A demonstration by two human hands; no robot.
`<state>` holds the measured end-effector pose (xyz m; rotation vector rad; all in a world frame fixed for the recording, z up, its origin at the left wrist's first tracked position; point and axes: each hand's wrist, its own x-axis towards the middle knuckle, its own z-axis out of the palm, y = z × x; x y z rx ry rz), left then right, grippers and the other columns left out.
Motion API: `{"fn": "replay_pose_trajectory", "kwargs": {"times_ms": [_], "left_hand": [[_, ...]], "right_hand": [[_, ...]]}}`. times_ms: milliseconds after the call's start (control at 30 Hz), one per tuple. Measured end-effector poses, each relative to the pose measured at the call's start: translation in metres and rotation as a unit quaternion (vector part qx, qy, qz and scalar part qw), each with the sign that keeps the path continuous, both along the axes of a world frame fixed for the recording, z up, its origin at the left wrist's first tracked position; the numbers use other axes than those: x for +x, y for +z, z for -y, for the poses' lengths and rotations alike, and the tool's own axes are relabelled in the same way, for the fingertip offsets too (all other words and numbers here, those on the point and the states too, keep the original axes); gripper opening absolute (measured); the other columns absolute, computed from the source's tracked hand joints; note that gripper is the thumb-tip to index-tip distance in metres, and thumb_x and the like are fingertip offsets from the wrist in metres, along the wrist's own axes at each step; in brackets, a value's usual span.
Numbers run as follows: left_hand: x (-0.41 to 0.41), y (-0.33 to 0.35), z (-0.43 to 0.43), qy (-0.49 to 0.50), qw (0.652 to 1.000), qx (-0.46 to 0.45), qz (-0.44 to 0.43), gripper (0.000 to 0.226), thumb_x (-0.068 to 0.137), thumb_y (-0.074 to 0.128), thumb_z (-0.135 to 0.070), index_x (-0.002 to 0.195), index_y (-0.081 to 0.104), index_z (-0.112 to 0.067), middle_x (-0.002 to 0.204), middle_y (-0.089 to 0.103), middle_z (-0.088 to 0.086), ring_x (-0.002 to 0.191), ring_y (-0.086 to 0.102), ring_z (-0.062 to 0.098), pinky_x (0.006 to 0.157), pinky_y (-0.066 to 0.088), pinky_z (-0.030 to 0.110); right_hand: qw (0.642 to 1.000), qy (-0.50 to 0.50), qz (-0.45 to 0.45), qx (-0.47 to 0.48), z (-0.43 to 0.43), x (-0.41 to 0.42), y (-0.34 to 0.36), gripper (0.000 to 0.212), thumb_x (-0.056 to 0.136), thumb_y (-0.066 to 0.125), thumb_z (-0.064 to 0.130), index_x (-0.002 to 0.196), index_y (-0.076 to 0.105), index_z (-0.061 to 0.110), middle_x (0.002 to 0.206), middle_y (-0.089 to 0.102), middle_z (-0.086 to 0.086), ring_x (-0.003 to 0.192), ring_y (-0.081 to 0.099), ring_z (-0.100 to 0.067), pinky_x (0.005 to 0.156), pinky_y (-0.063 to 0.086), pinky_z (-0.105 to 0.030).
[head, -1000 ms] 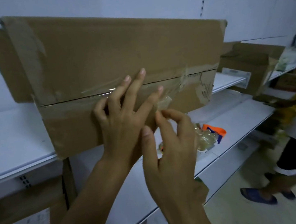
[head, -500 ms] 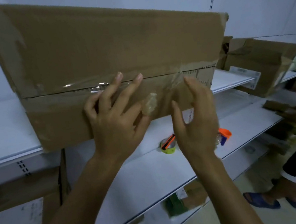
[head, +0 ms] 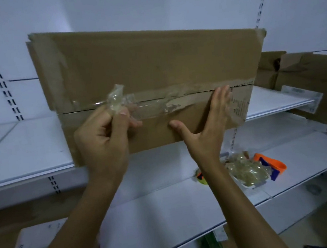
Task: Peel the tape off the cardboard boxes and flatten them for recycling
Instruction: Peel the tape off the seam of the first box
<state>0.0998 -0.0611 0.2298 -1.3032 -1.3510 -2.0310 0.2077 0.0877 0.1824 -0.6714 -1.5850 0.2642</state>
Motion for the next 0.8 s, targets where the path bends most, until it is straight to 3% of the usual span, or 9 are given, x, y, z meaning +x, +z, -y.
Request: {"fn": "replay_pose_trajectory", "kwargs": {"times_ms": [100, 200, 333, 433, 567, 700, 800], "left_hand": [[-0.011, 0.002, 0.011, 0.004, 0.999, 0.005, 0.052, 0.025, 0.094, 0.051, -0.011, 0.078, 0.07, -0.011, 0.083, 0.071, 0.004, 0.077, 0.07, 0.016, 0.068, 0.054, 0.027], [-0.017, 0.003, 0.014, -0.029, 0.995, 0.005, 0.094, 0.02, 0.096, 0.05, -0.013, 0.092, 0.067, -0.022, 0.097, 0.07, 0.005, 0.083, 0.071, 0.015, 0.072, 0.058, 0.029], [-0.023, 0.006, 0.022, -0.136, 0.984, -0.052, 0.1, 0.028, 0.094, 0.047, -0.018, 0.118, 0.063, -0.013, 0.111, 0.07, -0.006, 0.096, 0.069, 0.015, 0.082, 0.054, 0.022], [-0.025, 0.017, 0.03, -0.242, 0.953, -0.055, 0.175, 0.025, 0.096, 0.044, -0.018, 0.105, 0.067, -0.015, 0.102, 0.074, -0.003, 0.1, 0.069, 0.018, 0.083, 0.054, 0.025], [-0.05, 0.041, 0.053, -0.316, 0.878, 0.073, 0.353, 0.037, 0.1, 0.036, -0.021, 0.071, 0.059, -0.018, 0.089, 0.074, 0.002, 0.093, 0.071, 0.019, 0.075, 0.056, 0.026], [-0.06, 0.045, 0.066, -0.262, 0.886, 0.104, 0.367, 0.029, 0.1, 0.034, -0.017, 0.077, 0.051, -0.014, 0.077, 0.073, 0.002, 0.081, 0.071, 0.018, 0.071, 0.055, 0.027], [-0.028, 0.039, 0.046, -0.202, 0.929, 0.091, 0.295, 0.023, 0.098, 0.035, -0.013, 0.087, 0.054, -0.011, 0.066, 0.07, 0.0, 0.066, 0.068, 0.016, 0.063, 0.054, 0.027]], "right_hand": [[1.0, -0.004, 0.008, -0.002, 0.0, -0.002, -0.001, 0.115, 0.072, 0.064, 0.069, 0.152, 0.006, 0.009, 0.16, 0.001, -0.013, 0.148, -0.005, -0.024, 0.118, 0.008, -0.054], [0.996, -0.036, 0.06, 0.057, 0.014, -0.011, 0.006, 0.111, 0.075, 0.059, 0.069, 0.15, 0.01, 0.003, 0.158, 0.003, -0.021, 0.147, -0.005, -0.028, 0.12, 0.001, -0.05], [0.992, -0.042, 0.045, 0.106, 0.031, -0.038, 0.016, 0.107, 0.077, 0.055, 0.07, 0.145, 0.023, -0.007, 0.154, 0.015, -0.026, 0.146, 0.003, -0.028, 0.119, 0.002, -0.046], [0.989, -0.08, 0.033, 0.12, 0.029, -0.046, 0.014, 0.104, 0.079, 0.049, 0.073, 0.143, 0.023, -0.005, 0.151, 0.02, -0.03, 0.145, 0.005, -0.029, 0.119, 0.006, -0.047], [0.99, -0.08, 0.021, 0.117, 0.021, -0.047, 0.012, 0.11, 0.079, 0.047, 0.075, 0.143, 0.019, -0.01, 0.151, 0.019, -0.032, 0.145, 0.005, -0.029, 0.119, 0.009, -0.052], [0.987, -0.103, 0.029, 0.117, 0.024, -0.053, 0.011, 0.106, 0.082, 0.043, 0.074, 0.143, 0.022, -0.009, 0.151, 0.018, -0.033, 0.144, 0.007, -0.033, 0.118, 0.01, -0.054], [0.988, -0.098, 0.026, 0.112, 0.025, -0.053, 0.011, 0.1, 0.084, 0.047, 0.067, 0.144, 0.021, -0.008, 0.152, 0.016, -0.032, 0.145, 0.007, -0.037, 0.118, 0.009, -0.054]]}}
